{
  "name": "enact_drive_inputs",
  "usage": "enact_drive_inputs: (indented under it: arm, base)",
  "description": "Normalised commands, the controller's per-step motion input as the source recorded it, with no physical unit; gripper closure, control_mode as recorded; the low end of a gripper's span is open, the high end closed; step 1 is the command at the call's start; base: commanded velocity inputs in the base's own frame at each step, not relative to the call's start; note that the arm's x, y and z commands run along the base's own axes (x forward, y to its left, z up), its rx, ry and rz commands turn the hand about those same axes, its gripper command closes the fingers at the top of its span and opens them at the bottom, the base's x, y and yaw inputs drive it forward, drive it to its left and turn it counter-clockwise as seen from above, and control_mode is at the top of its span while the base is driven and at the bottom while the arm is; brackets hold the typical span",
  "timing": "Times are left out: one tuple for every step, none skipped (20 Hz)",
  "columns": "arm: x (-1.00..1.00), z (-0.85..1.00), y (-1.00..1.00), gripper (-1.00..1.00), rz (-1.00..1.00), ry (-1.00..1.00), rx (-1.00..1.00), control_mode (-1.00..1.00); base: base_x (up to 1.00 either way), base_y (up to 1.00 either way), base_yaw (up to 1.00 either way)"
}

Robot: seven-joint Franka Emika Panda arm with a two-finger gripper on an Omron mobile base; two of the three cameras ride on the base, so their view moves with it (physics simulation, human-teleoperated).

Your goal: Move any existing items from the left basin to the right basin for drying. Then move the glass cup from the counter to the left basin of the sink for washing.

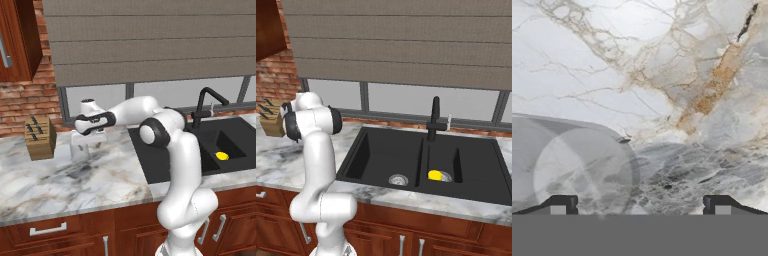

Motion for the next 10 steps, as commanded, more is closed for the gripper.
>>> enact_drive_inputs:
  arm:
    - [0.06,-0.27,0.11,-1.00,0.00,0.04,0.00,-1.00]
    - [0.06,-0.26,0.11,-1.00,0.00,0.04,0.00,-1.00]
    - [0.04,-0.25,0.12,-1.00,0.00,0.04,0.00,-1.00]
    - [0.00,-0.27,0.12,-1.00,0.00,0.04,0.00,-1.00]
    - [0.00,-0.33,0.14,-1.00,0.00,0.08,-0.01,-1.00]
    - [0.00,-0.36,0.17,1.00,0.00,0.09,-0.02,-1.00]
    - [-0.03,-0.32,0.03,1.00,0.00,0.07,-0.01,-1.00]
    - [-0.11,-0.32,0.07,1.00,0.00,0.05,0.00,-1.00]
    - [-0.12,-0.31,0.09,1.00,0.00,0.02,0.00,-1.00]
    - [-0.20,-0.29,0.02,1.00,0.00,0.00,0.00,-1.00]
  base:
    - [0.00,0.00,0.00]
    - [0.00,0.00,0.00]
    - [0.00,0.00,0.00]
    - [0.00,0.00,0.00]
    - [0.00,0.00,0.00]
    - [0.00,0.00,0.00]
    - [0.00,0.00,0.00]
    - [0.00,0.00,0.00]
    - [0.00,0.00,0.00]
    - [0.00,0.00,0.00]
